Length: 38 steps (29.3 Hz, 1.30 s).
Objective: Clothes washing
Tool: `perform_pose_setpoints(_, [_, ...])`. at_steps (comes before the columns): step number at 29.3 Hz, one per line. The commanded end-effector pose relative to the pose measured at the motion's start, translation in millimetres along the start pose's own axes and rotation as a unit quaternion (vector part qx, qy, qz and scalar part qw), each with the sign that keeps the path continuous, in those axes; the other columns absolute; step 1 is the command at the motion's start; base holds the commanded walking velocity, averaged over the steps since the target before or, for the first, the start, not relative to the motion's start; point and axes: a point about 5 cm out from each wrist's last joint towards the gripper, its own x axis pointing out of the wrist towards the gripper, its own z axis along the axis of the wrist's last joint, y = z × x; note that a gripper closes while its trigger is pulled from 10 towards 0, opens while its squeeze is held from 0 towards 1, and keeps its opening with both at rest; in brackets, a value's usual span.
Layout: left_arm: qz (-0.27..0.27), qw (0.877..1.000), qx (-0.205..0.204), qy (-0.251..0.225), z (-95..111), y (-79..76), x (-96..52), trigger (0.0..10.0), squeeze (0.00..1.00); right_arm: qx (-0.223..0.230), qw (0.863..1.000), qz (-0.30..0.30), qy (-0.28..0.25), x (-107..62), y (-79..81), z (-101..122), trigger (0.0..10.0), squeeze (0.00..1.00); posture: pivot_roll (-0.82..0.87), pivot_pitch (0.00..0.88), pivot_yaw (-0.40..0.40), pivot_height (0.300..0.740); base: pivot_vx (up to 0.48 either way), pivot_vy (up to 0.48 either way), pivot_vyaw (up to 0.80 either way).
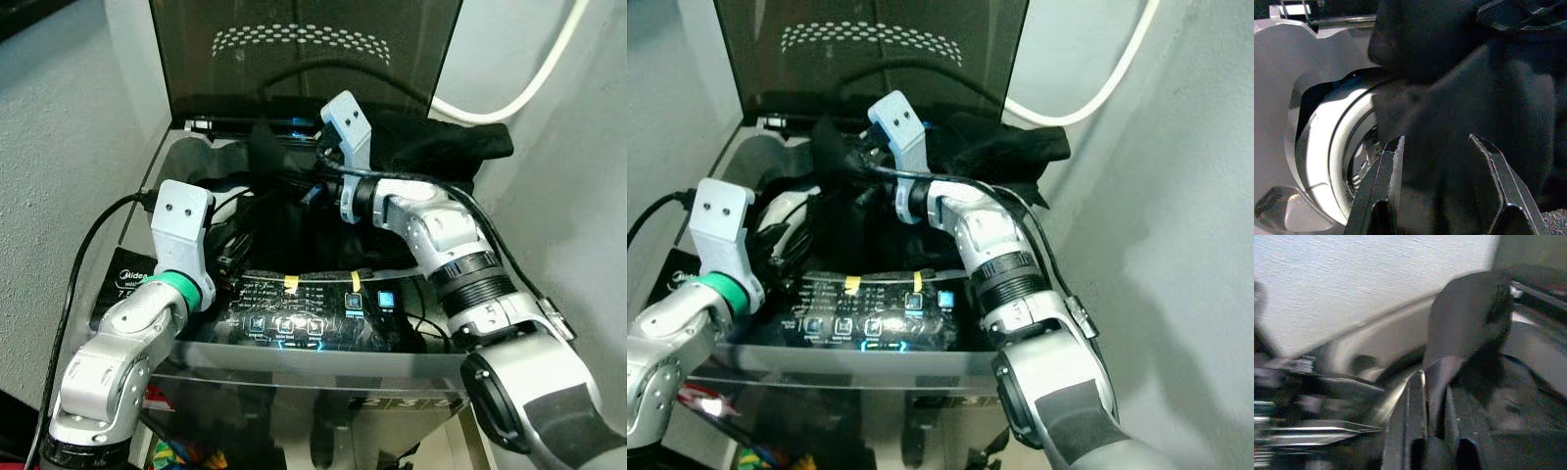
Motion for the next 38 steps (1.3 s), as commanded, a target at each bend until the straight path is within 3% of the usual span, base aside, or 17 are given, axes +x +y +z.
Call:
perform_pose_setpoints(1, [-0.004,1.0,0.0,0.007,-2.1,-1.4,-0.9,10.0,0.0,0.009,1.0,0.018,-0.011,1.2,4.5,3.0,10.0,1.0,0.14,0.023,0.039,0.74,0.0,0.0,0.0])
perform_pose_setpoints(4, [-0.019,1.0,0.005,0.021,-3.5,-5.0,-1.5,10.0,0.0,0.061,0.985,0.138,-0.078,-5.0,26.4,31.4,10.0,1.0,0.15,0.012,0.05,0.74,0.0,0.0,0.0])
perform_pose_setpoints(6, [-0.021,1.0,0.005,0.023,-3.7,-5.4,-1.6,10.0,0.0,0.063,0.983,0.149,-0.092,-7.2,27.0,39.2,10.0,1.0,0.15,0.012,0.05,0.74,0.0,0.0,0.0])
perform_pose_setpoints(13, [-0.024,0.999,0.006,0.026,-3.0,-5.6,-0.7,10.0,0.0,0.049,0.983,0.122,-0.126,-9.5,17.3,55.6,10.0,1.0,0.15,0.015,0.058,0.74,0.0,0.0,0.0])
perform_pose_setpoints(14, [-0.026,0.999,0.006,0.027,-2.8,-5.9,-0.5,10.0,0.0,0.033,0.987,0.081,-0.138,-8.6,10.0,59.9,10.0,1.0,0.15,0.015,0.058,0.74,0.0,0.0,0.0])
perform_pose_setpoints(15, [-0.027,0.999,0.007,0.027,-2.7,-6.2,-0.6,10.0,0.0,0.021,0.989,0.027,-0.145,-7.6,0.5,62.2,10.0,0.0,0.15,0.015,0.058,0.74,0.0,0.0,0.0])
perform_pose_setpoints(19, [-0.028,0.999,0.007,0.028,-2.5,-6.3,-0.5,10.0,0.0,0.014,0.988,-0.043,-0.149,-10.2,-12.2,64.2,10.0,0.0,0.15,0.014,0.058,0.74,0.0,0.0,0.0])
perform_pose_setpoints(24, [-0.031,0.999,0.008,0.032,-2.7,-6.6,-1.4,10.0,0.0,0.023,0.984,-0.076,-0.157,-19.1,-18.5,68.0,10.0,0.0,0.15,0.014,0.058,0.74,0.0,0.0,0.0])
perform_pose_setpoints(28, [-0.028,0.999,0.014,0.015,1.7,-6.1,-0.7,10.0,0.0,0.019,0.976,-0.158,-0.149,-29.3,-30.9,59.0,10.0,0.0,0.15,0.014,0.058,0.74,0.0,0.0,0.0])
perform_pose_setpoints(29, [-0.021,1.0,0.007,0.002,6.1,-5.5,0.4,10.0,0.0,0.031,0.965,-0.216,-0.148,-36.8,-39.7,48.3,10.0,0.0,0.15,0.013,0.05,0.74,0.0,0.0,0.0])
perform_pose_setpoints(31, [-0.021,1.0,0.007,0.002,6.1,-5.5,0.4,10.0,0.0,0.031,0.965,-0.216,-0.148,-36.8,-39.7,48.3,10.0,0.0,0.15,0.013,0.05,0.74,0.0,0.0,0.0])
perform_pose_setpoints(32, [-0.009,0.999,0.014,-0.028,14.9,-3.8,1.6,10.0,0.0,0.049,0.946,-0.293,-0.128,-49.2,-50.2,23.9,10.0,0.0,0.15,0.01,0.05,0.74,0.0,0.0,0.0])
perform_pose_setpoints(33, [-0.009,0.999,0.014,-0.028,14.9,-3.8,1.6,10.0,0.0,0.049,0.946,-0.293,-0.128,-49.2,-50.2,23.9,10.0,0.0,0.15,0.01,0.05,0.74,0.0,0.0,0.0])
perform_pose_setpoints(34, [0.006,0.999,0.013,-0.052,22.0,-1.5,2.8,10.0,0.0,0.065,0.926,-0.359,-0.1,-61.7,-57.9,-3.4,10.0,0.0,0.15,0.009,0.053,0.74,0.0,0.0,0.0])
perform_pose_setpoints(35, [0.006,0.999,0.013,-0.052,22.0,-1.5,2.8,10.0,0.0,0.065,0.926,-0.359,-0.1,-61.7,-57.9,-3.4,10.0,0.0,0.15,0.009,0.053,0.74,0.0,0.0,0.0])
perform_pose_setpoints(37, [0.018,0.996,0.028,-0.08,29.8,0.4,5.2,10.0,0.0,0.059,0.89,-0.447,-0.065,-83.9,-62.8,-36.8,10.0,0.0,0.14,0.011,0.058,0.74,0.0,0.0,0.0])
perform_pose_setpoints(38, [0.018,0.996,0.028,-0.08,29.8,0.4,5.2,10.0,0.0,0.059,0.89,-0.447,-0.065,-83.9,-62.8,-36.8,10.0,0.0,0.14,0.011,0.058,0.74,0.0,0.0,0.0])
